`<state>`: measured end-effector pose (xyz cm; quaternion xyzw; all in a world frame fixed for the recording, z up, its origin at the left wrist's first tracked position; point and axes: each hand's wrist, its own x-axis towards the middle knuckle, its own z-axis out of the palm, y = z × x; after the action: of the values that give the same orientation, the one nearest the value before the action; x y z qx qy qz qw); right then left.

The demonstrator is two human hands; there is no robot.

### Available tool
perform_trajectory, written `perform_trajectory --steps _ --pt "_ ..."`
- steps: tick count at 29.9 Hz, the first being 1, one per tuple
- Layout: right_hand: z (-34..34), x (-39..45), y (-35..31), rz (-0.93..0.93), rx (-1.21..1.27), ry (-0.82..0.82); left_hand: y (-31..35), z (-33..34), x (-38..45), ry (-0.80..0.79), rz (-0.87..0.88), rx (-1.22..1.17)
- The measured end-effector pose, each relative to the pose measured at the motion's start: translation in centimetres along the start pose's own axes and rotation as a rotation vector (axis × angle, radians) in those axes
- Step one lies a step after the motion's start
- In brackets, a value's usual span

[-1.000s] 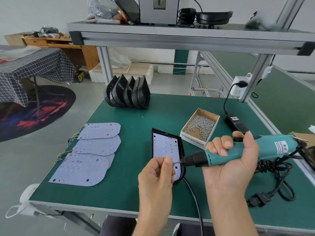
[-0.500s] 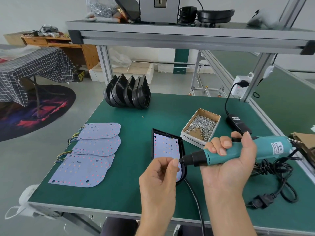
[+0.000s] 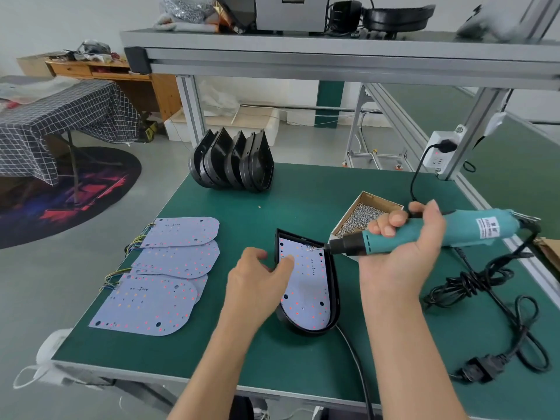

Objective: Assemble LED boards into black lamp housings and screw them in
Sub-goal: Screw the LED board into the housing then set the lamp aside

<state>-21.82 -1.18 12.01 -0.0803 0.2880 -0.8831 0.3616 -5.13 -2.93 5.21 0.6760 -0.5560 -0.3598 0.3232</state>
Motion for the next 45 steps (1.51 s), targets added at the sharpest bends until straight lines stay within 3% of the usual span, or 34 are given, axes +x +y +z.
perform_trajectory --steps 2,6,17,45 --pt "-0.3 0.6 0.9 0.043 0.016 -0.031 0.4 0.8 1.3 -0.091 -0.028 0.049" --pt "0.0 1.4 2.8 0.021 0.022 -0.079 0.0 1.8 2.7 -0.128 -0.055 0.007" --pt "0.4 0.6 4.7 -0.047 -0.052 -0.185 -0.6 1.3 0.6 -0.012 0.097 -0.073" --pt "1.3 -0.9 4.2 -0.147 -0.115 -0.277 0.0 1.3 -0.8 0.011 0.166 -0.045"
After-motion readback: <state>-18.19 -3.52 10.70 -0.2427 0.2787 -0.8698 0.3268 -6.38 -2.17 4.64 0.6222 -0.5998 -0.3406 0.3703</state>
